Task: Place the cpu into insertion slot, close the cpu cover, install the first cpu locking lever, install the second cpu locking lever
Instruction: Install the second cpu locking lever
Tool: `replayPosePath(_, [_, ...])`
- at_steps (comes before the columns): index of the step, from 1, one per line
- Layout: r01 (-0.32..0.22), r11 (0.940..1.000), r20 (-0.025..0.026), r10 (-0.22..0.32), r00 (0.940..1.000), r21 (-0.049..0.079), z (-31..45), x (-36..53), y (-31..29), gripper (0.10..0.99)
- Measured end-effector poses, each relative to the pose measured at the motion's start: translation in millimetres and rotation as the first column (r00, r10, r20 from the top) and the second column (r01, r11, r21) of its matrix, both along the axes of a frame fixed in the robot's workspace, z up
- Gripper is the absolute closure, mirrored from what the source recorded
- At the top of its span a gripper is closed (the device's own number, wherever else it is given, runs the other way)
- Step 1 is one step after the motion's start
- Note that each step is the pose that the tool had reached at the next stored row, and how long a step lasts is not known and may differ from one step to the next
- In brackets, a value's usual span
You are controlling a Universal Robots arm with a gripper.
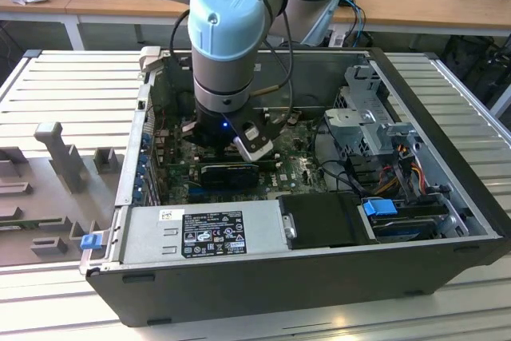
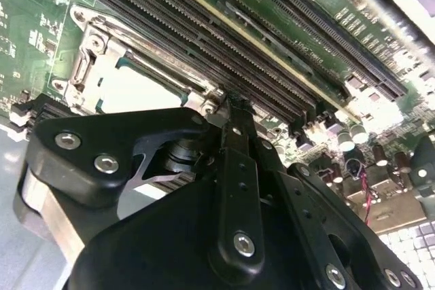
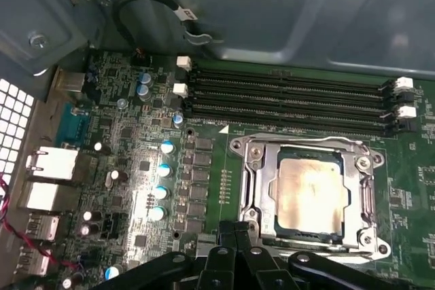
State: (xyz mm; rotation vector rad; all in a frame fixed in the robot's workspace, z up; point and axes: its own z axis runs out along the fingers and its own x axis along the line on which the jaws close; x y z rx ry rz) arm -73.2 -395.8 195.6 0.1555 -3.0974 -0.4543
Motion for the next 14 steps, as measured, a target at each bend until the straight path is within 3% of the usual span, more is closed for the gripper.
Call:
replayPosePath(3, [0.000,1.0000,-0.0001,0.000,1.0000,0.003,0.8,-0.5,0.0,0.980])
replayPosePath(9, [0.000,1.0000,0.0000,0.000,1.0000,0.003,17.0,-0.5,0.0,0.980])
replayPosePath(14, [0.000,1.0000,0.0001,0.000,1.0000,0.004,23.6,-0.5,0.0,0.980])
